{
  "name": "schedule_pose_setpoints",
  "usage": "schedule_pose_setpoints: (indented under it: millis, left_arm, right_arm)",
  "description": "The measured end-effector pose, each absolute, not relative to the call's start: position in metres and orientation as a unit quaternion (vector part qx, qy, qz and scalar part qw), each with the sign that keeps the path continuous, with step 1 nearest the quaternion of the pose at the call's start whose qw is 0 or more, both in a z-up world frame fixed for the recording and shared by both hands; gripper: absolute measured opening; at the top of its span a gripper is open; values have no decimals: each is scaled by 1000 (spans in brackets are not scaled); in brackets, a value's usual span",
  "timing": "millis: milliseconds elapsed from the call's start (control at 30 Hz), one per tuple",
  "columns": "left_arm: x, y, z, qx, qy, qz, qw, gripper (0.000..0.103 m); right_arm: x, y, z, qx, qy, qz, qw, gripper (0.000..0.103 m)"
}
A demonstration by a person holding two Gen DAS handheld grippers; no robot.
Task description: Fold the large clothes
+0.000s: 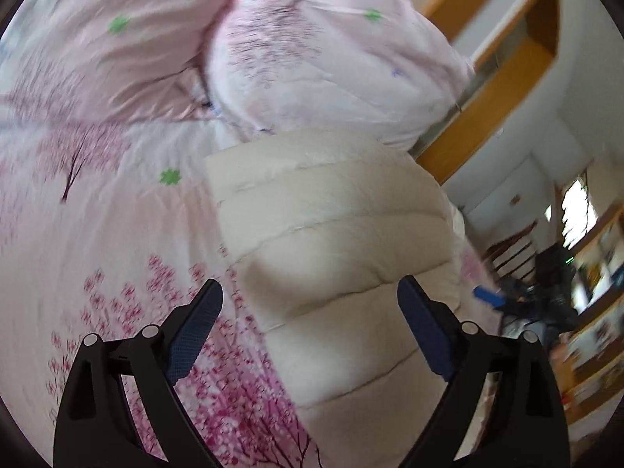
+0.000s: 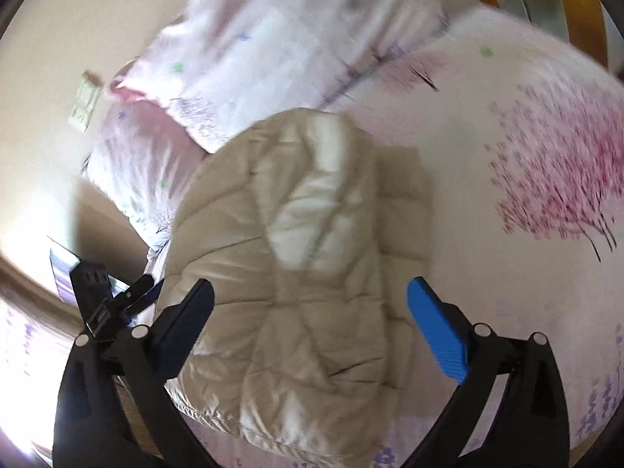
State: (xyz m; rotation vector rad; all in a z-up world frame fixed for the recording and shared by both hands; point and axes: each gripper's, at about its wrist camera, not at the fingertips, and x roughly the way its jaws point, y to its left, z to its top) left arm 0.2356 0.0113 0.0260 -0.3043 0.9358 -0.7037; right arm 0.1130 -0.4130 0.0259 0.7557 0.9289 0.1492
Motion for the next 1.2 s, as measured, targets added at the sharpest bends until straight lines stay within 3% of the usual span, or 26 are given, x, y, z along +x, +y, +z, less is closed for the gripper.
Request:
schedule_pose_setpoints:
  millis: [233, 433, 900, 1133, 1200]
  left_arm:
    - [244, 11, 8, -178, 469, -344, 794, 92]
    - [253, 2, -7, -204, 493, -370, 761, 92]
    - [257, -14, -21, -220, 514, -401, 726, 93]
    - [255, -6, -29, -234, 519, -403, 716, 93]
    - [256, -7, -31, -241, 520, -406, 711, 92]
  right_arm:
    - [150, -435, -21, 416, 498, 76, 757, 99]
    - [164, -434, -33, 427, 502, 117, 743, 101]
    - [210, -369, -31, 329, 561, 221, 727, 101]
    - [221, -345, -40, 342, 567, 277, 697, 101]
    - [221, -347, -43, 353, 559, 282, 695, 94]
